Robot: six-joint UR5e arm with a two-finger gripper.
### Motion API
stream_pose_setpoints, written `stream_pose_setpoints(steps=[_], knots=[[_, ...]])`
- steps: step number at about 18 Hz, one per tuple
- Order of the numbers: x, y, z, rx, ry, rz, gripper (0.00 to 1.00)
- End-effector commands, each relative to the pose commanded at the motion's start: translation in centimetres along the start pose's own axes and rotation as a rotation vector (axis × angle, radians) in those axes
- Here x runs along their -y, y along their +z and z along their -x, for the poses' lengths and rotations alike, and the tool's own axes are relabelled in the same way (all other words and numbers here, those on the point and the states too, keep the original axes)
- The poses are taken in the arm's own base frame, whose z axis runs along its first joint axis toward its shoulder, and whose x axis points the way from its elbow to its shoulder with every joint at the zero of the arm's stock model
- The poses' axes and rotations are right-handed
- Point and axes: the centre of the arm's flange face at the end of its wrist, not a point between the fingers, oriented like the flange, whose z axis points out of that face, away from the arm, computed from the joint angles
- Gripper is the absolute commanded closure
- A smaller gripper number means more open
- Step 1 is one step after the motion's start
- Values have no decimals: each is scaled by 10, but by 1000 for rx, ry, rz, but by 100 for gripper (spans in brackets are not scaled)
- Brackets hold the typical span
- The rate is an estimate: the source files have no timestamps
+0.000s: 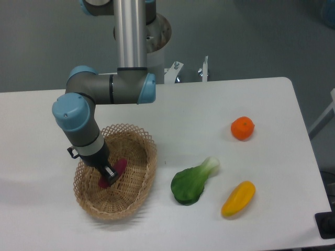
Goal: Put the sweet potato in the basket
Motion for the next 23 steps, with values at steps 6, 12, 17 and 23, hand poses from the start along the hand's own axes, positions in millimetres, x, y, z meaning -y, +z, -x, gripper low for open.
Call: stream_pose_setpoints(steps=[6,12,17,23], knots=[[-6,-38,69,81,-155,-58,0],[-66,-87,167,192,-339,-102,0],[-117,-117,227,239,-380,-150,0],[-174,-131,263,186,-283,-48,0]])
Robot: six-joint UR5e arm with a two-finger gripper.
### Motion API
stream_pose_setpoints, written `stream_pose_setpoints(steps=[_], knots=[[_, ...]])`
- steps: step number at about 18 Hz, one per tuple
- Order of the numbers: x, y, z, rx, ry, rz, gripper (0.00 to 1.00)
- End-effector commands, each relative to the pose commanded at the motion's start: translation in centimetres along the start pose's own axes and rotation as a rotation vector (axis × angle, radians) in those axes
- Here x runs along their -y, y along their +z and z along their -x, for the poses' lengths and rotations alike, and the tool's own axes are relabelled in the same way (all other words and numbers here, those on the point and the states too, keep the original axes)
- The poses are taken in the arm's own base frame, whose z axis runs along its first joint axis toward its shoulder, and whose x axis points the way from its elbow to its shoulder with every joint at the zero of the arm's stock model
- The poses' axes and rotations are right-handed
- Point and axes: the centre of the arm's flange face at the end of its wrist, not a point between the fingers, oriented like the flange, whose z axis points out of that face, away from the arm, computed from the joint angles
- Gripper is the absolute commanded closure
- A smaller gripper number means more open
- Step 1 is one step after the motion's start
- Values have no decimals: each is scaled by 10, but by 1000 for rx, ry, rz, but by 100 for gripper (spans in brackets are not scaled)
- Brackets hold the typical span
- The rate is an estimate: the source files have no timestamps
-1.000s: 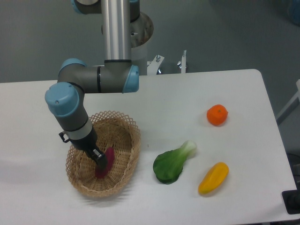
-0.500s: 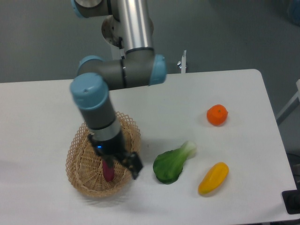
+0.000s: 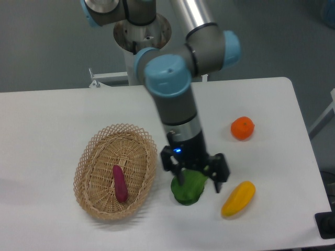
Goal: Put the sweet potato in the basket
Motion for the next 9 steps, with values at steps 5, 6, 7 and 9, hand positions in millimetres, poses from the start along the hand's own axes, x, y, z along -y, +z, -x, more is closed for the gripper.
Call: stream_pose_setpoints(steps=[5,6,7,9], knots=[[-41,-3,29,-45,168,22,0],[-49,-8,33,-62,193,19,0],[-60,-10,38,-81,211,19,0],[-73,-7,45,-105,251,12,0]])
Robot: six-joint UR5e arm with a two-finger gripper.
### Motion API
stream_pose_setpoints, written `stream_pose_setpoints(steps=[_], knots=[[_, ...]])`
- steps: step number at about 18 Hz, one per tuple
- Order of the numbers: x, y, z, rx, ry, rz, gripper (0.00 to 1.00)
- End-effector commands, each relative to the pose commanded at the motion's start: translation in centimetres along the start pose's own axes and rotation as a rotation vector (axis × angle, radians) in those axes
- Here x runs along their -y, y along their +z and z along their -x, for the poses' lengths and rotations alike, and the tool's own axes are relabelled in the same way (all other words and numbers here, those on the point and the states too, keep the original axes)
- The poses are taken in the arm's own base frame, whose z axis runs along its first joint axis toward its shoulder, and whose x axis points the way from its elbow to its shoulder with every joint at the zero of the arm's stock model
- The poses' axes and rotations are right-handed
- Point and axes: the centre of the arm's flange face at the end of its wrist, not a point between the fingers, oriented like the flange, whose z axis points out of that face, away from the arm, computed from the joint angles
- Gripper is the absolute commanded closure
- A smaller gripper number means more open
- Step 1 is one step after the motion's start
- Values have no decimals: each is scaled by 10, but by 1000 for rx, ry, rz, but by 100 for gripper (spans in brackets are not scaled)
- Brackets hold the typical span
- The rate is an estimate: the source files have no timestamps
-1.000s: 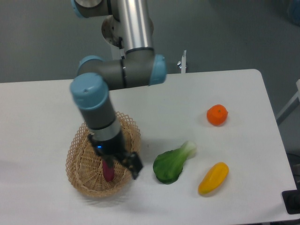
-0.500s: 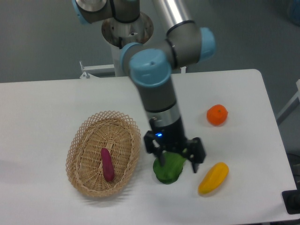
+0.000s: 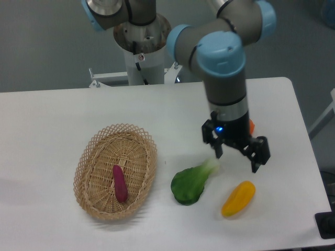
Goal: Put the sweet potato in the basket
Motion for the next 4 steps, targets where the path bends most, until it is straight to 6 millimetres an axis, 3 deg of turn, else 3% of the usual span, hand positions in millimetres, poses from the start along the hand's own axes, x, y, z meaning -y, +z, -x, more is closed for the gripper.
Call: stream_pose_setpoints(steps=[4], knots=[[-10,-6,1,-7,9,-14,0]])
